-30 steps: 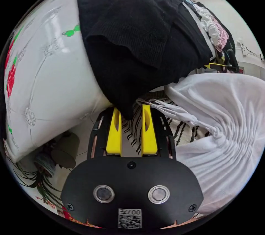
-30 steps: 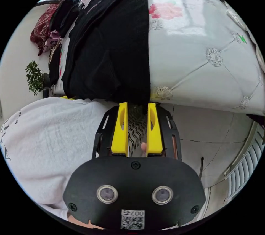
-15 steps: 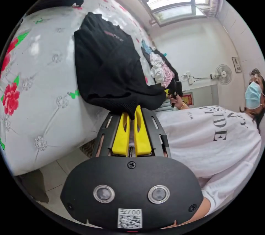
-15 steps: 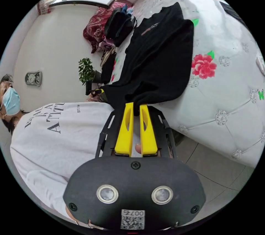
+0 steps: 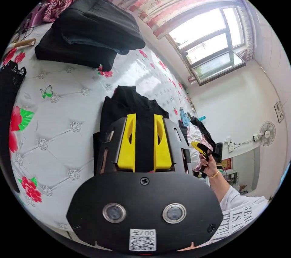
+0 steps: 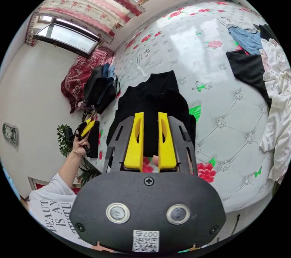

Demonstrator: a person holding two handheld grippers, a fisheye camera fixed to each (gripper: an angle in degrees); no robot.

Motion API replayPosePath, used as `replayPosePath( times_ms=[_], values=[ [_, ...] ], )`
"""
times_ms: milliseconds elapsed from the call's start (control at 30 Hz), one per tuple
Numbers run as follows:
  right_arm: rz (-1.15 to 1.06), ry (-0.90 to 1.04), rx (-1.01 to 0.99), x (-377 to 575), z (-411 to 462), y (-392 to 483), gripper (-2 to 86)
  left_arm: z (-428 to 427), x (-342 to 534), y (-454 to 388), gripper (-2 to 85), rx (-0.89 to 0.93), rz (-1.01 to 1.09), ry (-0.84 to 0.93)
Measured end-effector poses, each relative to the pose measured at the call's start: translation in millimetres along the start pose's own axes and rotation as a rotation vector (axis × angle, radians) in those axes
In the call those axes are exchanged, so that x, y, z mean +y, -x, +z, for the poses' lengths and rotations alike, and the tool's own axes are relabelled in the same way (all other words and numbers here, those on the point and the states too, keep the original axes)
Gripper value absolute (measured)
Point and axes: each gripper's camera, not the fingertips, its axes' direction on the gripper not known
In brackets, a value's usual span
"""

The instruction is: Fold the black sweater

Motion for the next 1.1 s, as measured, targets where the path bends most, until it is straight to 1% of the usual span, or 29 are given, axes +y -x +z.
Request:
replayPosePath(
  times_ms=[133,167,233,367,500,900,1000,1067,1100],
  values=[
    [0.026,0.046,0.088,37,12,-30,6.5,18,49,45,9.1,-0.175,-0.001,0.175],
    [0.056,0.057,0.095,44,14,-41,7.0,23,61,57,9.5,-0.184,-0.016,0.216],
    [0.099,0.070,0.082,48,18,-54,7.5,28,71,69,9.8,-0.172,-0.040,0.242],
    [0.109,0.048,0.084,36,26,-54,7.9,38,58,64,10.9,-0.136,-0.002,0.215],
    [0.060,0.046,0.108,7,39,-38,8.2,49,31,47,10.9,-0.193,0.079,0.223],
    [0.052,0.048,0.172,-62,81,-32,8.3,122,-30,49,10.8,-0.204,0.065,0.258],
    [0.089,0.114,0.148,-75,104,-42,7.2,147,-33,51,7.9,-0.229,0.028,0.299],
    [0.089,0.175,0.136,-77,117,-43,5.2,158,-28,46,4.0,-0.256,0.037,0.313],
    [0.053,0.156,0.176,-75,115,-36,4.1,158,-27,43,3.3,-0.262,0.047,0.307]
  ],
)
